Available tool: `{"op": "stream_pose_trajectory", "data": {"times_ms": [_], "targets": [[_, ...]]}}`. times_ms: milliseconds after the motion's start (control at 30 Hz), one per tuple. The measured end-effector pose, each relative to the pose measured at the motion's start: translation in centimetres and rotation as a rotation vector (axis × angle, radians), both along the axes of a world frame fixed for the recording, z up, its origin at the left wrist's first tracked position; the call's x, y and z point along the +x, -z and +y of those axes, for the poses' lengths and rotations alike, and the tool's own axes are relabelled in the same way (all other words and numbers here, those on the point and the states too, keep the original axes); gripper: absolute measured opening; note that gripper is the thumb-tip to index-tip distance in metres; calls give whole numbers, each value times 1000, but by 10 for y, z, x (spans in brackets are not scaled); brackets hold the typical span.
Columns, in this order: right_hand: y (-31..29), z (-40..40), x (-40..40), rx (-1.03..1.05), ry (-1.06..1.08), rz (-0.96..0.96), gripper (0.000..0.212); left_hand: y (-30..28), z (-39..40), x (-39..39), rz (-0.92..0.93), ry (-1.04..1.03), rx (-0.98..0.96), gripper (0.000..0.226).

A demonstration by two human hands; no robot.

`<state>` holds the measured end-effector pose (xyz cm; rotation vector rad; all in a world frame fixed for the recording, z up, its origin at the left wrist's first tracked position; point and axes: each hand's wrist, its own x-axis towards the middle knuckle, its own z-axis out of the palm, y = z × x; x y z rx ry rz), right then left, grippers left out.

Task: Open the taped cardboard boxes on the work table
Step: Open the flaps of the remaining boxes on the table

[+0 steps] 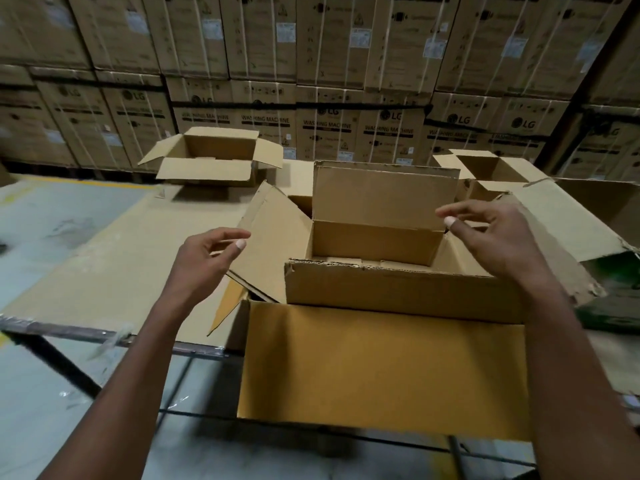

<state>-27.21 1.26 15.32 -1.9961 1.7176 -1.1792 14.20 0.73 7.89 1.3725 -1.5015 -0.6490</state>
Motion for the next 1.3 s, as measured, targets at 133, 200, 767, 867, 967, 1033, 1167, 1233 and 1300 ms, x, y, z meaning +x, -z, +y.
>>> {"op": "stream_pose_trajectory", "data": {"times_ms": [133,200,767,867,967,1033,1167,1233,1300], "targets": [[2,13,82,-8,-122,-119,21,6,20,43,113,-37,-28,28],[7,21,130,-24,-158,-193,21,14,33,73,193,-63,-12,28],[154,50,535,373,-461,-468,30,78,130,349,477,-325,153,26],[179,42,586,450,-498,-462,31,94,127,387,507,-363,165,23],[200,23,636,502,-501,-457,29,110,116,425,523,-390,203,23],[213,4,672,520,-504,-457,28,118,103,456,516,-410,211,23],[232,-41,751,574,-516,-443,30,126,72,522,519,-470,234,21],[237,-65,794,601,-531,-433,31,125,57,557,526,-509,239,21],[236,-88,837,619,-567,-407,27,124,43,596,531,-543,227,21]]}}
